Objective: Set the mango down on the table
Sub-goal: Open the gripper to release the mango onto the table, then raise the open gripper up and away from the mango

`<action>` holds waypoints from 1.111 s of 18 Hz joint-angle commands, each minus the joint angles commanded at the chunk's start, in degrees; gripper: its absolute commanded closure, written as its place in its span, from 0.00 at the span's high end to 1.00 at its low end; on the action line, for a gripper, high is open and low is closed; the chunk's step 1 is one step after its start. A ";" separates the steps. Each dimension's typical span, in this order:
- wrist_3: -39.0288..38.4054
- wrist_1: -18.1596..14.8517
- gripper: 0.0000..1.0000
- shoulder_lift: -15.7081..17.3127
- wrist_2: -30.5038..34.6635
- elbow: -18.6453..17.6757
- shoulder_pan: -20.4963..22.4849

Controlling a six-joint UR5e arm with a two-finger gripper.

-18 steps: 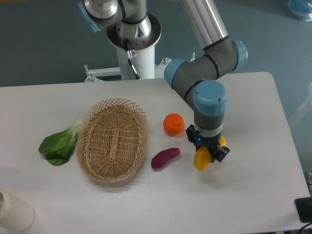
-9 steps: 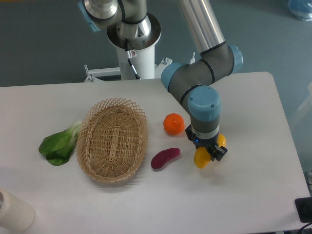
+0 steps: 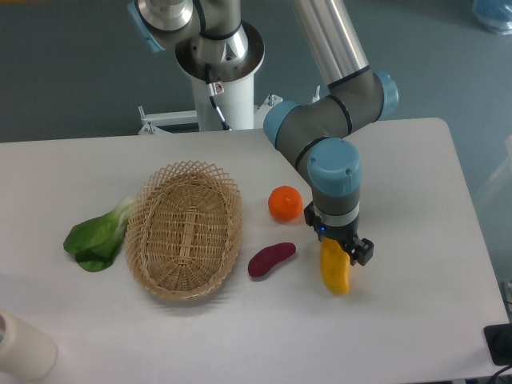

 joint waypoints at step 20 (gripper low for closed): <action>7.11 -23.91 1.00 -1.49 -2.22 17.58 2.28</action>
